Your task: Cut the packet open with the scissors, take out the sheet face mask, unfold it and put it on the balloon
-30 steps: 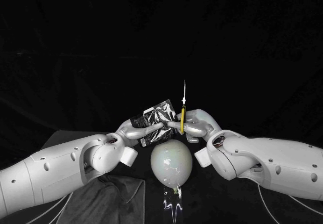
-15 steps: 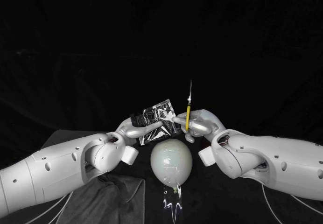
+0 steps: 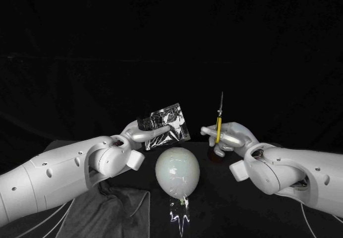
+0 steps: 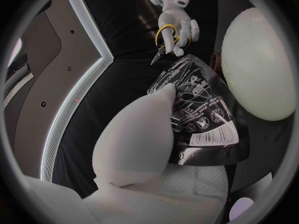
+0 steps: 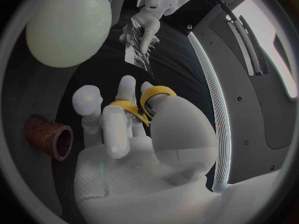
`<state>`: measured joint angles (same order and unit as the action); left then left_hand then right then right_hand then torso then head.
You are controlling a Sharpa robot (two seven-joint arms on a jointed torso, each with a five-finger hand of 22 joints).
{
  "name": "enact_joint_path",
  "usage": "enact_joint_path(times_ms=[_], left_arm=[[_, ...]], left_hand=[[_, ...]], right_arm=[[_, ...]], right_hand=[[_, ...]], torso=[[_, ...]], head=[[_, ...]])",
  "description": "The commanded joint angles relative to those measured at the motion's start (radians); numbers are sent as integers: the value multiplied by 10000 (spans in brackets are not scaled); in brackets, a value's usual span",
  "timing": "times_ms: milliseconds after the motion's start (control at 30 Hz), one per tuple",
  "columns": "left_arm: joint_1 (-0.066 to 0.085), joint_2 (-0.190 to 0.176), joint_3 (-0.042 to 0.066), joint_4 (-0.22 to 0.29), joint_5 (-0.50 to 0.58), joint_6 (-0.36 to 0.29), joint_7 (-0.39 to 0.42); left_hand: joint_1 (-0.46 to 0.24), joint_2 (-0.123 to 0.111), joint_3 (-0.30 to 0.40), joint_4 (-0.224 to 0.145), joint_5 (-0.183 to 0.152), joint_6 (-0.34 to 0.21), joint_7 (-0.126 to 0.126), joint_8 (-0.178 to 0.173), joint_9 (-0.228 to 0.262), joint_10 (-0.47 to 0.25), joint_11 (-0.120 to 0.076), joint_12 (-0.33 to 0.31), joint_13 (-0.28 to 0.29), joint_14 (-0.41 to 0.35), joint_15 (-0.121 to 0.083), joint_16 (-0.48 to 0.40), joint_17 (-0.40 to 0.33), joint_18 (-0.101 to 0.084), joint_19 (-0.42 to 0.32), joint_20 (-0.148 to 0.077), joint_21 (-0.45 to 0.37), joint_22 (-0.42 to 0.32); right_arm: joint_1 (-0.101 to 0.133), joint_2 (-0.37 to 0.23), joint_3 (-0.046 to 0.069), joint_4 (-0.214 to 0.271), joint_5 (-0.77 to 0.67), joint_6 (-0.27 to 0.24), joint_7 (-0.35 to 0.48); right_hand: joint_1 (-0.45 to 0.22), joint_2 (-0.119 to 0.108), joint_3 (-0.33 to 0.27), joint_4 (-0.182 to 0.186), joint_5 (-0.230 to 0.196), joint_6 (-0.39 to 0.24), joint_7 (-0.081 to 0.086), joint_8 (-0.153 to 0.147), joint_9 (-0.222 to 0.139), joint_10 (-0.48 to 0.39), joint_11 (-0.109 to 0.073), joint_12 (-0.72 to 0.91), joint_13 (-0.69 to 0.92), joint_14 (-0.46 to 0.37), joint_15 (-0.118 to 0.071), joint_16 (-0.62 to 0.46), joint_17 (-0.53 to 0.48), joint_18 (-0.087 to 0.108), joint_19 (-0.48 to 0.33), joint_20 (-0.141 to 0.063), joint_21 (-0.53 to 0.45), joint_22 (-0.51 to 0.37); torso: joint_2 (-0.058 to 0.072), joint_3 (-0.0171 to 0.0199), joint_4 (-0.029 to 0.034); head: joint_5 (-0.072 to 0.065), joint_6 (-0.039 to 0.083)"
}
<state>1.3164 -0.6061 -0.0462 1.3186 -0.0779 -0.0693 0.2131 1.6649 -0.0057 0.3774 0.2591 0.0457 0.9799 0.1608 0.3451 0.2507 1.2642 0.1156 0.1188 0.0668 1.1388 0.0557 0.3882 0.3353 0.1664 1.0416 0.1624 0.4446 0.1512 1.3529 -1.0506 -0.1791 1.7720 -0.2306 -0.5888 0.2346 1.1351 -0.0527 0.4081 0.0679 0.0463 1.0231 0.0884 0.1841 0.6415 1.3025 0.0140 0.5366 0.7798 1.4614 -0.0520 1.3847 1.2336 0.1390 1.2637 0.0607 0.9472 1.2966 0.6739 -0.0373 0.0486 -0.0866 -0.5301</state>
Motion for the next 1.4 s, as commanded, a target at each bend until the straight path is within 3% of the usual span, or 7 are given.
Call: enact_joint_path(times_ms=[33, 400, 633, 867, 1000, 1133, 1400], left_arm=[[66, 272, 16, -300, -373, 494, -422], [171, 1336, 26, -1365, -537, 1053, -1083], [180, 1716, 29, -1654, -500, 1076, -1130], [177, 1851, 28, -1768, -435, 1246, -1266], [174, 1907, 28, -1872, -412, 1316, -1363], [173, 1999, 29, -1999, -379, 1379, -1401], [173, 2175, 39, -2144, -325, 1473, -1498]], left_hand=[[-186, -28, 122, -18, 33, -36, -41, 253, 776, 355, -241, -71, -2, 28, -52, 78, 39, 129, -62, -9, 103, 33], [-603, -183, 558, -200, 28, -95, -105, 359, 956, 612, -324, -116, 37, 417, -194, 561, 422, 153, 113, -134, 623, 320], [-1029, -326, 1008, -432, 37, -165, -154, 416, 1132, 674, -390, -260, 41, 782, -374, 1922, 1407, 141, 332, -435, 1627, 922], [-1420, -437, 1489, -626, 32, -251, -181, 459, 1323, 700, -434, -381, 56, 824, -486, 3675, 2640, 132, 298, -623, 2791, 1677], [-1595, -478, 1727, -723, 26, -286, -181, 488, 1428, 709, -440, -417, 67, 761, -511, 4372, 3104, 135, 180, -661, 3315, 2036], [-1683, -500, 1839, -779, 26, -302, -183, 503, 1485, 714, -443, -428, 73, 725, -518, 4663, 3284, 138, 100, -669, 3563, 2210], [-1756, -524, 1929, -832, 26, -317, -182, 513, 1532, 716, -445, -436, 77, 703, -522, 4878, 3409, 143, 29, -672, 3763, 2351]], right_arm=[[-220, -321, -46, 289, 236, 1103, 254], [-1505, -1180, -212, 1094, -866, 1442, 1], [-2101, -1305, -236, 1445, -1156, 1407, 213], [-2498, -1317, -240, 1700, 151, 1066, 377], [-2632, -1344, -241, 1798, 405, 1164, 362], [-2711, -1349, -241, 1853, 62, 1326, 275], [-2800, -1295, -241, 1957, -688, 1435, 35]], right_hand=[[222, -9, -74, 105, 14, 111, -5, -83, -10, 287, -80, -438, -380, 376, -52, 100, 148, -193, 174, -49, 191, 117], [223, -435, -761, 410, 24, 455, -215, 297, 437, 1281, -262, 726, 501, 576, -202, 433, 673, -309, 598, -173, 833, 418], [147, -670, -1116, 671, 21, -160, -14, -115, 333, 1105, -117, -729, -538, 573, -98, 422, 630, -338, 631, -134, 863, 450], [1084, -464, -861, 251, 126, 428, -195, 2, 387, 2475, -324, 7563, 5789, 813, -258, 1090, 1758, -470, 1081, -250, 1731, 881], [526, -744, -1364, 568, 58, 389, -169, 30, 519, 2683, -212, 10342, 7910, 1061, -162, 1788, 3196, -598, 1330, -181, 2337, 1200], [145, -871, -1776, 863, 15, 104, -67, -96, 546, 2504, -142, 9265, 7153, 963, -94, 1599, 2744, -528, 1141, -133, 1981, 1089], [-146, -966, -3130, 1730, 23, -1665, 410, -1062, 298, 1200, 226, 2285, 2185, 402, 197, 304, 343, -227, 314, 115, 229, 397]], torso=[[-26, 9, -58], [-79, 134, -200], [-99, 197, -269], [-118, 264, -317], [-119, 303, -377], [-123, 307, -407], [-129, 329, -373]], head=[[-48, -75], [-161, -485], [-670, -745], [-818, -926], [-888, -1019], [-900, -1063], [-1110, -1164]])
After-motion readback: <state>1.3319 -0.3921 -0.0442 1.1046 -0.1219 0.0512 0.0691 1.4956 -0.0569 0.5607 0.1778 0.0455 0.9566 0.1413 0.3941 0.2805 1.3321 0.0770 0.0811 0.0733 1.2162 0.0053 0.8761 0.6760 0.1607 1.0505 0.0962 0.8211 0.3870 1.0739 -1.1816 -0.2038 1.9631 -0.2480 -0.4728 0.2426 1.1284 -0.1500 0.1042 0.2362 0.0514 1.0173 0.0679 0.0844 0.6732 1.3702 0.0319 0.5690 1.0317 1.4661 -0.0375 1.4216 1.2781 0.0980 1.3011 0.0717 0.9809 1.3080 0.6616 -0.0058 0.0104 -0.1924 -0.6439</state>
